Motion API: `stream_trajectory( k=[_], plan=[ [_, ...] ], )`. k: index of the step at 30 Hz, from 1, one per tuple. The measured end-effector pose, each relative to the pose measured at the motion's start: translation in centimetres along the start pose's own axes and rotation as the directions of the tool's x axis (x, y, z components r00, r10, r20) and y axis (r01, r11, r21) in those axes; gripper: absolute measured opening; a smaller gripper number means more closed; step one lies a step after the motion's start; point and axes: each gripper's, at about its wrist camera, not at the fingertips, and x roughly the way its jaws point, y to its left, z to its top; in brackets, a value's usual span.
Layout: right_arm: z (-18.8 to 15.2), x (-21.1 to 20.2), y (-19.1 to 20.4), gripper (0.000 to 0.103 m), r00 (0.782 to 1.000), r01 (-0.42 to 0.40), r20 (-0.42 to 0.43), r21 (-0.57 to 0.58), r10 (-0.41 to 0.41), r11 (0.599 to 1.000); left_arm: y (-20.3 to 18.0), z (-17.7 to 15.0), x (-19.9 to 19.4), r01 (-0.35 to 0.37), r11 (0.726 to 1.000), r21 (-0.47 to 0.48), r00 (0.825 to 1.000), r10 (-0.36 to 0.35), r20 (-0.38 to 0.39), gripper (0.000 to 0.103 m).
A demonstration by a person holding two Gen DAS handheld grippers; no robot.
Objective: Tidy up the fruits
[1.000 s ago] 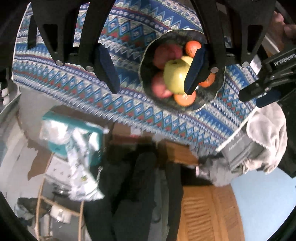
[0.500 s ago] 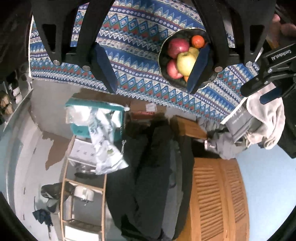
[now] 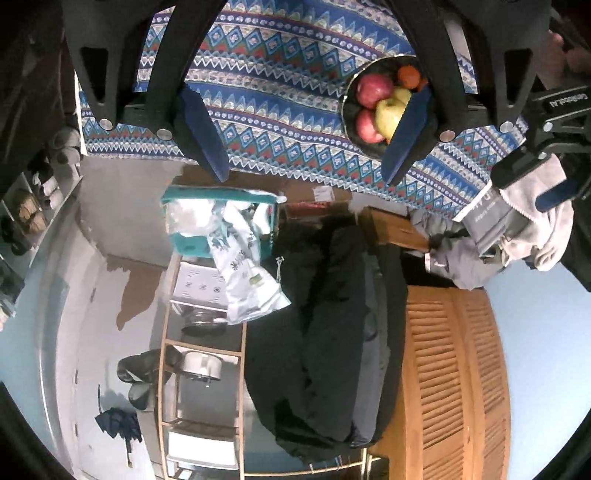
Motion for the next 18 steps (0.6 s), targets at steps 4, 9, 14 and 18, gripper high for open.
stream_trajectory(
  k=[4, 9, 14, 18],
  plan=[
    [-0.3, -0.1, -0.9, 0.084, 1.000, 0.012, -0.002, 0.011, -0.012, 1.000, -1.1, 0.3, -0.3, 0.030, 0.999, 0.021, 1.000, -0.030, 0.000, 0.103],
    [-0.8, -0.2, -1.8, 0.084, 0.999, 0.035, -0.001, 0.015, -0.035, 0.999, -2.5, 0.2, -0.2, 0.045, 0.998, 0.052, 0.999, -0.045, -0.008, 0.103],
    [-1.0, -0.2, -2.7, 0.084, 0.999, 0.048, -0.004, 0.024, -0.048, 0.999, -3.2, 0.2, 0.2, 0.055, 0.997, 0.059, 0.998, -0.054, -0.020, 0.103],
    [-1.2, -0.1, -3.3, 0.084, 0.999, 0.046, -0.008, 0.037, -0.046, 0.998, -3.4, 0.2, 0.3, 0.056, 0.997, 0.060, 0.998, -0.055, -0.022, 0.103]
  ],
)
